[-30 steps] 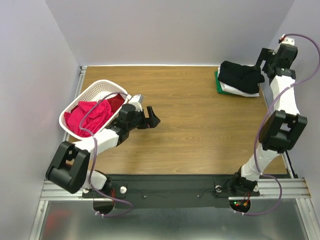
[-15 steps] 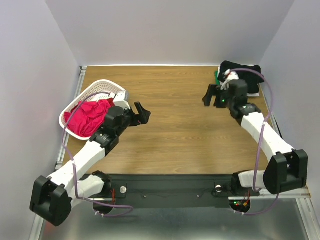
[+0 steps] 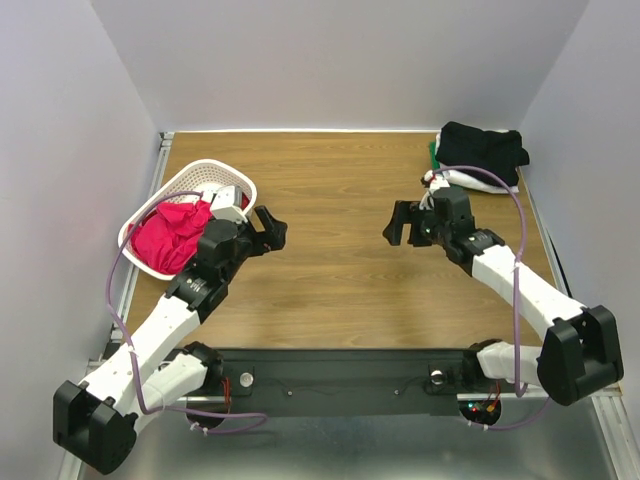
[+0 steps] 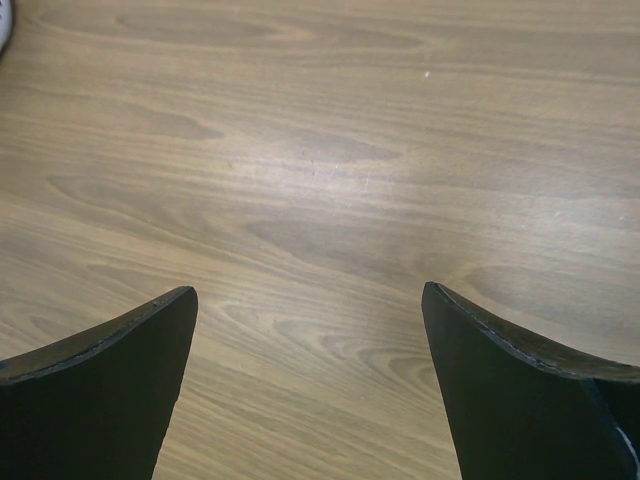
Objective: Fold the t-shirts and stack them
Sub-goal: Neatly place the folded tshirt to the corner
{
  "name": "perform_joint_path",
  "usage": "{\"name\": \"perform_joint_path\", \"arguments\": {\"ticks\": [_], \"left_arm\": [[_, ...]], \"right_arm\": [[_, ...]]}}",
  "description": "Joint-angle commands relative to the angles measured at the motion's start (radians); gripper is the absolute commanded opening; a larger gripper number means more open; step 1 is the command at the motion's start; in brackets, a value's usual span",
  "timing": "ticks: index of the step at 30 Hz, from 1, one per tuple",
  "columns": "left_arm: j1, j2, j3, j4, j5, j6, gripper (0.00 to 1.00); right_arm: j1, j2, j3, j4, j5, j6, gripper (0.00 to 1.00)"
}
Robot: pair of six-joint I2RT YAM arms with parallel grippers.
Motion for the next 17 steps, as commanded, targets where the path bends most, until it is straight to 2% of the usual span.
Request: {"name": "perform_joint_path", "arguments": {"ticks": [1, 13, 17], "left_arm": [[0.004, -0.019, 0.035, 0.007, -0.035, 0.006, 0.99], [0.004, -0.041, 0.027, 0.004, -0.058, 0.007, 0.98], [0.002, -0.057, 0.027, -0.002, -0.105, 0.004, 0.98]], "right_arm": [[0.004, -0.04, 0.026, 0.055, -0.022, 0.006, 1.0], [0.004, -0.033, 0.015, 0.054, -0.032, 0.01, 1.0], [0.004, -0.033, 0.018, 0.054, -0.032, 0.006, 1.0]]}}
